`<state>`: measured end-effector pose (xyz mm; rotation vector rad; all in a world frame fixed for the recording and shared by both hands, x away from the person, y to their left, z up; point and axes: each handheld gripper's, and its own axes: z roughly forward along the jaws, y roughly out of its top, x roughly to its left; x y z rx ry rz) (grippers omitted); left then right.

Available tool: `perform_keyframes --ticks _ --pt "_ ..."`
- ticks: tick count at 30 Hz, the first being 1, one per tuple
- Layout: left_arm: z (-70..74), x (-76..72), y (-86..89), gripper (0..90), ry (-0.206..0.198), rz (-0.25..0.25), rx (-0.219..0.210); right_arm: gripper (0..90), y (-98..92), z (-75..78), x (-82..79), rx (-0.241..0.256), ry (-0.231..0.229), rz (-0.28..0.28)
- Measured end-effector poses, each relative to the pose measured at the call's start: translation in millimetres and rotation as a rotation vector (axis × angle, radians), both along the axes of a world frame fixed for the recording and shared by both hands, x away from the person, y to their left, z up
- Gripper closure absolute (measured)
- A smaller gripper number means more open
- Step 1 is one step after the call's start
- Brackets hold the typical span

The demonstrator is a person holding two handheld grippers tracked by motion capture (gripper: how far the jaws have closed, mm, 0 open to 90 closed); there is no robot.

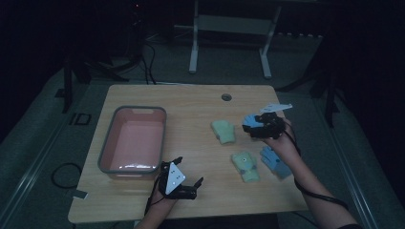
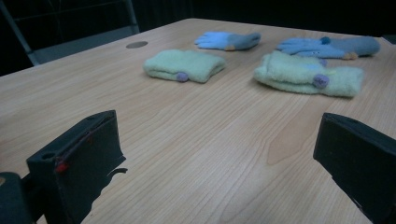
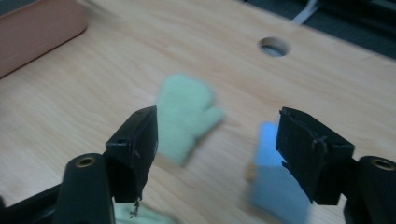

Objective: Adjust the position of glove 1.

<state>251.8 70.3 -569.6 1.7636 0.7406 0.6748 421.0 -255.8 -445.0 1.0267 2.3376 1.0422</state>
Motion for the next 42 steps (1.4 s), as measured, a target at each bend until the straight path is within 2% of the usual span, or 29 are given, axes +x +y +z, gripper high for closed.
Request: perform_keyframes --ticks 5,10,16,18,19,23,30,33,38,42 --pt "0.0 0.1 0.5 1.2 0.001 -0.002 -0.005 36.6 22.8 -10.3 11.8 0.001 0.031 0.031" --pt "0.0 0.1 -0.2 1.2 0.001 -0.006 0.0 46.0 42.7 -22.0 23.3 -0.034 0.041 0.05" --pt "0.1 0.7 0.3 1.2 0.005 -0.009 -0.001 47.0 58.0 -35.0 35.5 -0.041 0.086 0.052" --pt "0.1 0.6 0.1 1.2 0.006 -0.015 -0.003 48.4 64.9 -45.2 42.6 -0.079 0.102 0.061" --pt "0.1 0.6 0.1 1.2 0.008 -0.018 -0.004 51.1 66.3 -48.5 44.7 -0.085 0.113 0.06" --pt "0.1 0.4 0.1 1.2 0.006 -0.02 -0.005 52.7 68.6 -62.1 54.9 -0.098 0.156 0.045" --pt "0.1 0.2 0.0 1.2 0.004 -0.023 -0.004 52.9 73.1 -77.9 67.9 -0.115 0.182 0.029" --pt "0.1 0.2 0.1 1.2 0.005 -0.023 -0.005 52.8 77.0 -87.7 71.6 -0.159 0.19 0.024" --pt "0.1 0.2 0.0 1.2 0.005 -0.023 -0.004 55.5 75.6 -93.4 73.8 -0.129 0.202 0.016" --pt "0.1 0.3 0.1 1.2 0.006 -0.022 -0.005 64.6 74.1 -95.1 73.7 -0.093 0.212 -0.008"
